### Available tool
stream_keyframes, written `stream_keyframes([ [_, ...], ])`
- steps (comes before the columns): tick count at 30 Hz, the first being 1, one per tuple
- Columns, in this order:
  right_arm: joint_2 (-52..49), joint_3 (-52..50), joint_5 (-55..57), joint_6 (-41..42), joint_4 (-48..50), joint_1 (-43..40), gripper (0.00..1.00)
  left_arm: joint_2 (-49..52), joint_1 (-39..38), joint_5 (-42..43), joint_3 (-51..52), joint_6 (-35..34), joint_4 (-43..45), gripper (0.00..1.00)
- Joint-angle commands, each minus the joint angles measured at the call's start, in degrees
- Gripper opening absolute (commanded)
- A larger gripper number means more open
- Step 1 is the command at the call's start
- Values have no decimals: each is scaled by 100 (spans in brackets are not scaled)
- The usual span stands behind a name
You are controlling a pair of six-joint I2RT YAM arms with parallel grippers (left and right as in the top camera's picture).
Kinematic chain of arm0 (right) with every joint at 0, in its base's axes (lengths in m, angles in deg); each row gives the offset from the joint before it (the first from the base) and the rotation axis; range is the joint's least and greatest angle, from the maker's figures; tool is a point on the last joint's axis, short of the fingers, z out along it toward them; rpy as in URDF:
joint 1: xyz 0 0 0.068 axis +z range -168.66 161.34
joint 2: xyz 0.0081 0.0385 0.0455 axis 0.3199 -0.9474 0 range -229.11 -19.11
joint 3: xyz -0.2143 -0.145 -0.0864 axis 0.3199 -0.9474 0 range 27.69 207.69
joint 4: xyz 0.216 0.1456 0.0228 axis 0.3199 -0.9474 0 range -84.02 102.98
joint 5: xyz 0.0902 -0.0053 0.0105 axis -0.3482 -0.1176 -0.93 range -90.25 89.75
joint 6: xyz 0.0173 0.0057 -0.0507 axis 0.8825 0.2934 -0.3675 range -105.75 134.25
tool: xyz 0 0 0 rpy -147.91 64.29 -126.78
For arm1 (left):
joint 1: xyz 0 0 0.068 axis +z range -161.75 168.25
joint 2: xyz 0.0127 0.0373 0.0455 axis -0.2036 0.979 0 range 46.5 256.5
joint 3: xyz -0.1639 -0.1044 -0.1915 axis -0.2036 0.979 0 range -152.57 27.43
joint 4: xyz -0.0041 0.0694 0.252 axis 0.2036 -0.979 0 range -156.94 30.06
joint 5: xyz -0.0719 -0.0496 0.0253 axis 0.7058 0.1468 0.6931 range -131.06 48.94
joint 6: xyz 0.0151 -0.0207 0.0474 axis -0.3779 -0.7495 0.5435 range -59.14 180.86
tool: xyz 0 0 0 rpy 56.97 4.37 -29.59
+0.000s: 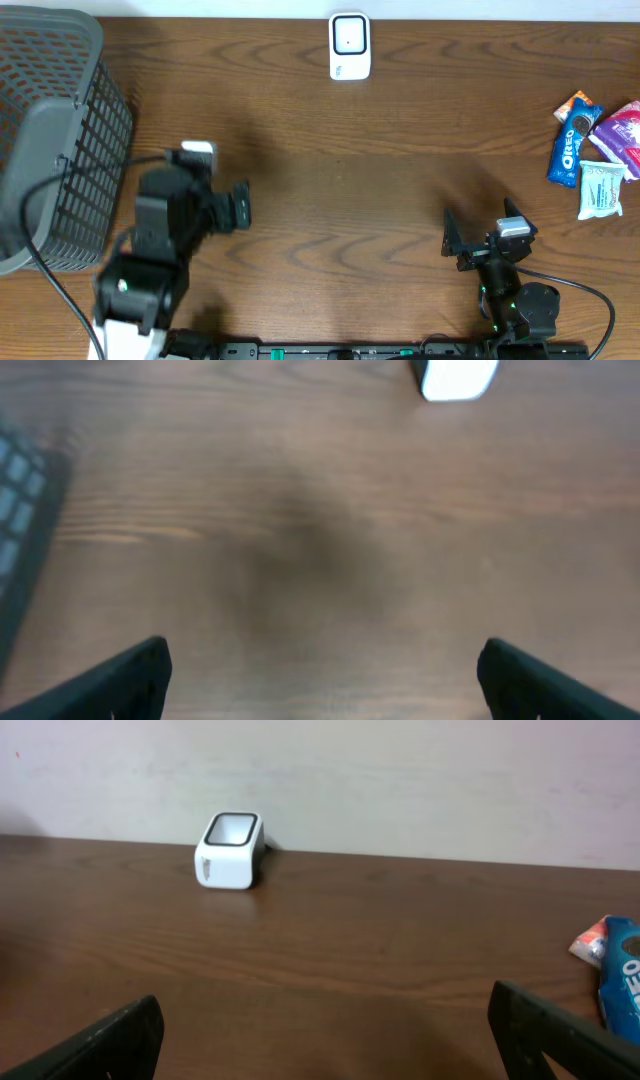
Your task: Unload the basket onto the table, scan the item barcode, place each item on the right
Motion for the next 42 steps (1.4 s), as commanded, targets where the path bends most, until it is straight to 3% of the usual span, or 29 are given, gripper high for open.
stream_keyframes([
  [1, 39, -2, -52, -22, -20, 76, 99, -612, 17, 328, 730, 538, 310, 98],
  [8, 39, -2, -52, -22, -22, 76, 99, -2201, 24, 304, 2035, 669, 868, 98],
  [18, 39, -2, -52, -20, -20, 76, 99, -3807, 179, 308, 2872, 789, 879, 97],
  [30, 39, -2, -52, -22, -20, 76, 99, -4356, 503, 310, 3648, 695, 2601, 98],
  [37, 39, -2, -52, -22, -20, 76, 99, -4470, 758, 308, 4306, 210, 3740, 98],
  [42, 39, -2, -52, -22, -20, 76, 99, -4470, 920, 308, 4304, 186, 3781, 98],
])
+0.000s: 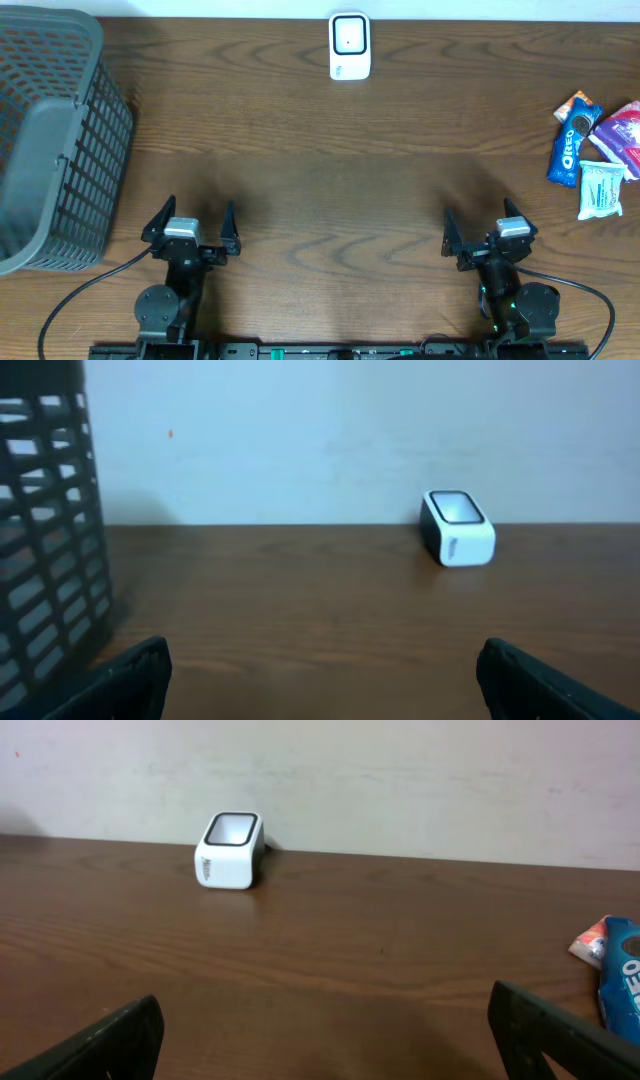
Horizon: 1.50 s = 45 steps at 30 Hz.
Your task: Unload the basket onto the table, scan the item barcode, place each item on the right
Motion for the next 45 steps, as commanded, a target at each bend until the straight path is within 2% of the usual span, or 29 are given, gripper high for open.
stream_keyframes([
  [1, 39, -2, -52, -24, -22, 76, 99, -55, 118, 74, 11, -127, 66, 98],
  [8, 39, -2, -52, -24, -22, 76, 99, -55, 286, 68, 11, -127, -927, 98],
  [45, 39, -2, -52, -22, -22, 76, 99, -55, 299, -140, 11, -105, -918, 98],
])
